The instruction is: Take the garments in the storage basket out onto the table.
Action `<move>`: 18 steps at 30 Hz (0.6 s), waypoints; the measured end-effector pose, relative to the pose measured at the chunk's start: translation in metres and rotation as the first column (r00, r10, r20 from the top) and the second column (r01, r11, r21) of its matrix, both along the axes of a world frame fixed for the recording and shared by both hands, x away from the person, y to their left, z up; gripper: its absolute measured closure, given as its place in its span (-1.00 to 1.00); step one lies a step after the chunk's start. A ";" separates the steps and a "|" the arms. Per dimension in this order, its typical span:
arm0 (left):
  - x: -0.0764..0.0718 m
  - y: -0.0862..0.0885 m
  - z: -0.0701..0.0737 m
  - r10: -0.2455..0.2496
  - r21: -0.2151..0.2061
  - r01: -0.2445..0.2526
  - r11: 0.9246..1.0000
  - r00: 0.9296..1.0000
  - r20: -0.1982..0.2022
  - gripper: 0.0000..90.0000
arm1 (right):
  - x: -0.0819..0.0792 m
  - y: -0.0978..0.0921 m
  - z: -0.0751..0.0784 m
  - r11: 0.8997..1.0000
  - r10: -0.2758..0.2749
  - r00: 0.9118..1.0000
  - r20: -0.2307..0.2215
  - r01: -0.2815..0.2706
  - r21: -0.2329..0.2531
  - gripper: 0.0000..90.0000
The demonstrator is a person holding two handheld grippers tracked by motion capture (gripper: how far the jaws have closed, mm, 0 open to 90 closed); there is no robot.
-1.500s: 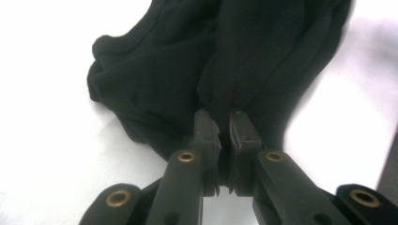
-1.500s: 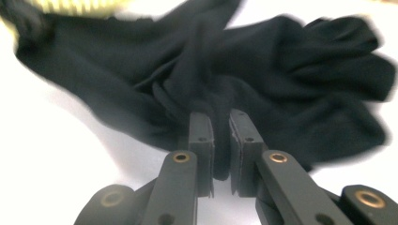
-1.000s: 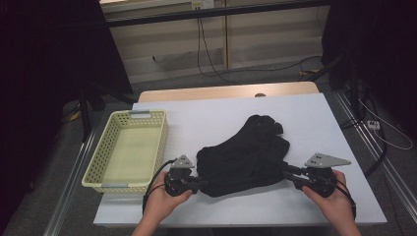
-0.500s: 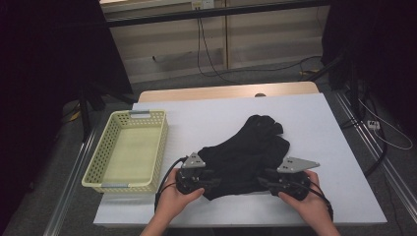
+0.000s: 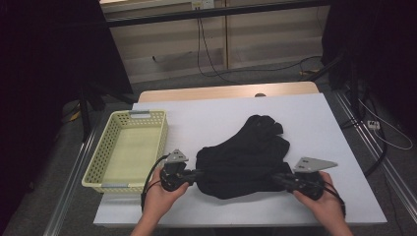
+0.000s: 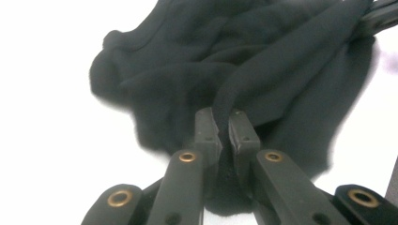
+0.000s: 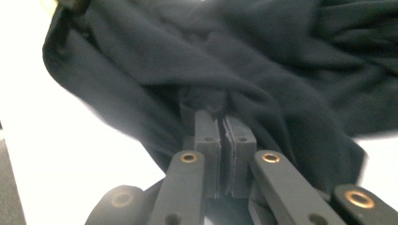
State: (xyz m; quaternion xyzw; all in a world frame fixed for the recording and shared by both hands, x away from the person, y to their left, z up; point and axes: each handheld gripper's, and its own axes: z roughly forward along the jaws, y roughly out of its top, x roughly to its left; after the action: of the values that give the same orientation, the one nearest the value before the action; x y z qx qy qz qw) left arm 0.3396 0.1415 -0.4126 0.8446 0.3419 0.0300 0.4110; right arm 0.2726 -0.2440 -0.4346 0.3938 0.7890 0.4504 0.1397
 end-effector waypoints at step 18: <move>-0.006 -0.001 0.003 -0.083 -0.020 0.082 0.996 0.995 -0.059 0.88 | -0.070 -0.070 0.017 0.988 -0.148 0.987 0.068 0.150 -0.026 0.63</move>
State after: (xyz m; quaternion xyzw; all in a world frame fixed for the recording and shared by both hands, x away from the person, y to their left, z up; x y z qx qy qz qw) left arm 0.3334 0.1404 -0.4100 0.8548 0.3192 -0.0153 0.4090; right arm 0.2021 -0.3141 -0.4181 0.4346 0.7592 0.4389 0.2050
